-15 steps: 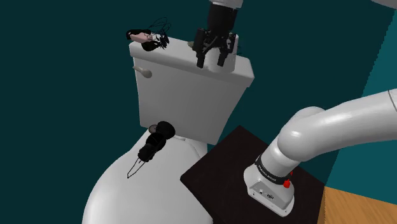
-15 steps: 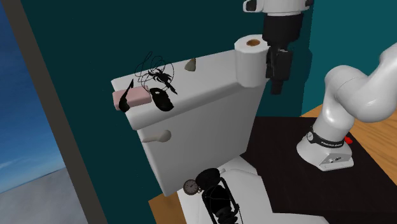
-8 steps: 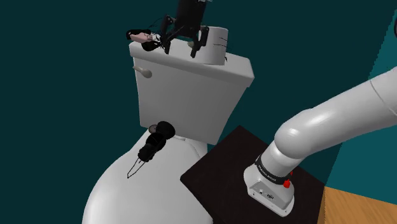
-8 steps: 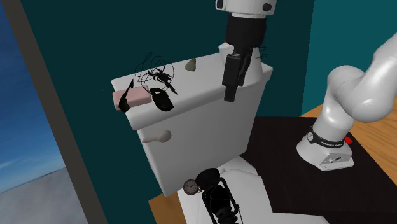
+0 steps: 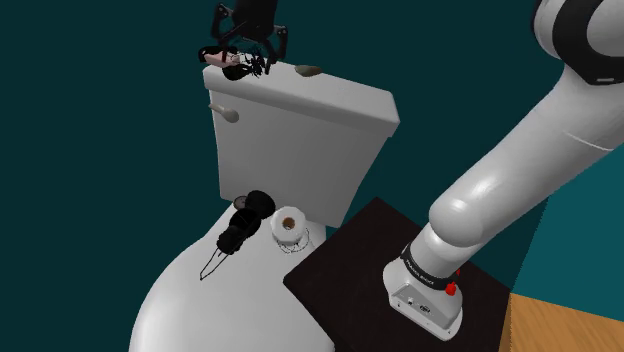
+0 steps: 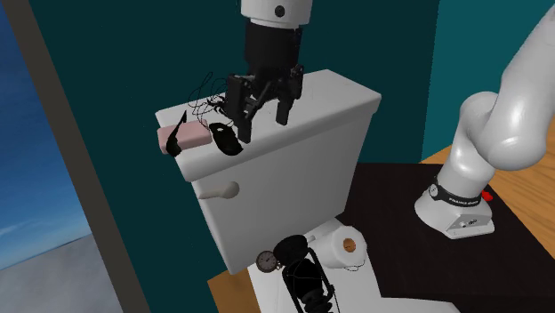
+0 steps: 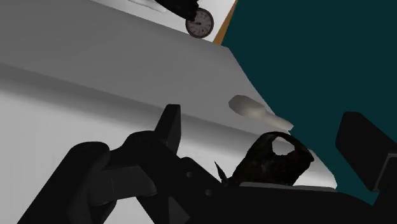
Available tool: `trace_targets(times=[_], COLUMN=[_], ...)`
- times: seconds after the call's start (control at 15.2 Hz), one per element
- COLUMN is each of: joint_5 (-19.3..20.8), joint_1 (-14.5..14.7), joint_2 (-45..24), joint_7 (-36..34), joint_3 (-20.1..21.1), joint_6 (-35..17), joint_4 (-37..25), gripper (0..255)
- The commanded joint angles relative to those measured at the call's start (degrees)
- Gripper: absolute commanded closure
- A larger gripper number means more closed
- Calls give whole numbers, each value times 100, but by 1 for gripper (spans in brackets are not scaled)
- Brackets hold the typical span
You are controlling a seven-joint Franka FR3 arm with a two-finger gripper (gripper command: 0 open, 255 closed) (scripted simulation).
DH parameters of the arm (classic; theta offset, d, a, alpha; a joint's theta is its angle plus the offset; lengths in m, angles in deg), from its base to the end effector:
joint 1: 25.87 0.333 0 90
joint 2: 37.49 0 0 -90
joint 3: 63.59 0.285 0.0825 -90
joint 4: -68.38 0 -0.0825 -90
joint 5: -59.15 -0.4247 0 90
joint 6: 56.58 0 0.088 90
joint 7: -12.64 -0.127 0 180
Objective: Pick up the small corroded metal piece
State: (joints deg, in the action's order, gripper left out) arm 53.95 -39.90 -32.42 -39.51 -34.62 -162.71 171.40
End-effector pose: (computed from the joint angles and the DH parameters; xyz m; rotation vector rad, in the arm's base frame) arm 0.5721 0.1694 0.5272 -2.8605 0.9922 -0.1285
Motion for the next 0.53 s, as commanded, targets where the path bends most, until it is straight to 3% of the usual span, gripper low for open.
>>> trace_targets(times=[0.0, 0.2, 0.46], joint_5=[324, 696, 682], joint_1=[-5, 67, 61], joint_2=[-482, -1007, -981], joint_7=[-581, -1160, -1148], joint_3=[101, 124, 111], joint_6=[-74, -41, -356], joint_4=[-444, -1014, -676], gripper=[0, 0, 0])
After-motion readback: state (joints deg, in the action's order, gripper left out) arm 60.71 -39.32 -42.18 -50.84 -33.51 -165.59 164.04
